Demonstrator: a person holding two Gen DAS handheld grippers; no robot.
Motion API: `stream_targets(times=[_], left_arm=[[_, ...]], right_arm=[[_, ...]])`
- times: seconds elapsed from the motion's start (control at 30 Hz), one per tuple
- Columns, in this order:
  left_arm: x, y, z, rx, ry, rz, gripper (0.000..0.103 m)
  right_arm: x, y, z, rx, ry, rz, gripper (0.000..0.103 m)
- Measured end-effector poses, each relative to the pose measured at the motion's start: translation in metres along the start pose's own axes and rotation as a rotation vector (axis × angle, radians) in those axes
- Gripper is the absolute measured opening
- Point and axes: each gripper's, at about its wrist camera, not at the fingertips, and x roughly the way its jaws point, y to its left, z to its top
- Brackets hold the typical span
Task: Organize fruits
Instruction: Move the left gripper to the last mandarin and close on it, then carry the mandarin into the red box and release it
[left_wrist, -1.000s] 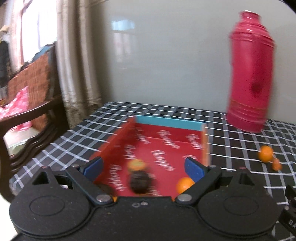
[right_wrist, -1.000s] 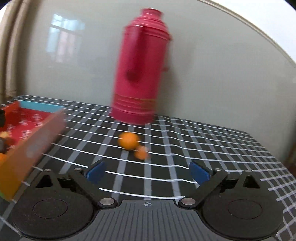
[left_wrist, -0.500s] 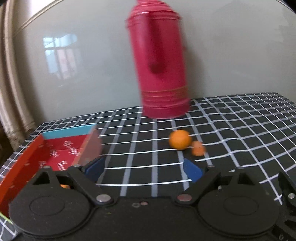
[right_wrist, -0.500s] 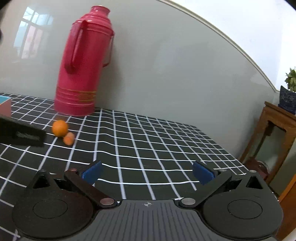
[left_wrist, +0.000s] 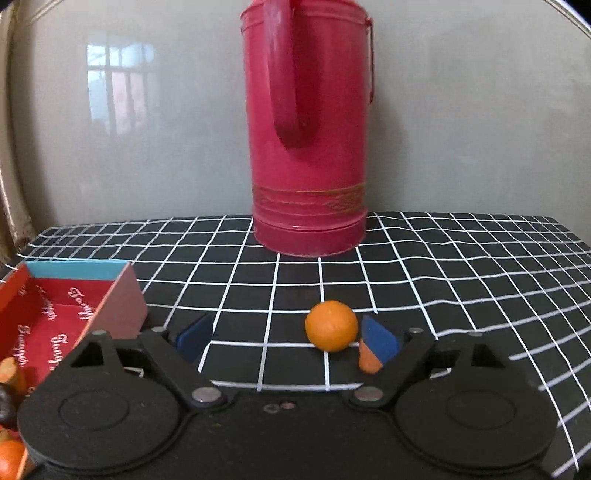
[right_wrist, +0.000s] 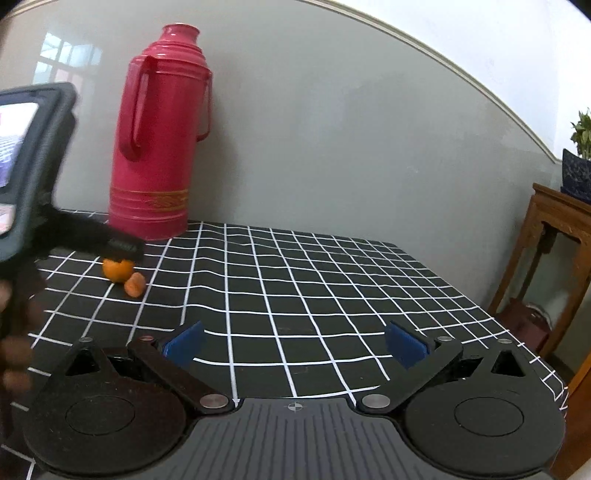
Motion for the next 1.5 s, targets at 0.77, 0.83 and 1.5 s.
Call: stream_targets(times=[0.77, 0.83, 1.5], left_arm=[[0.041, 0.000, 0.004, -0.107, 0.106, -0.129, 0.027], [0.035, 0.004, 0.005, -0.098, 0.091, -0.119, 0.027], [-0.046, 0.098, 0.016, -0.085, -0.019, 0.143, 0.027]], right_arm=[[-0.005, 0.001, 0.001, -0.033, -0.029, 0.033, 0.103], [-0.004, 0.002, 0.002, -0.038, -0.028, 0.017, 0.103], [-0.008, 0.028, 0.013, 0.003, -0.035, 0.059, 0.103]])
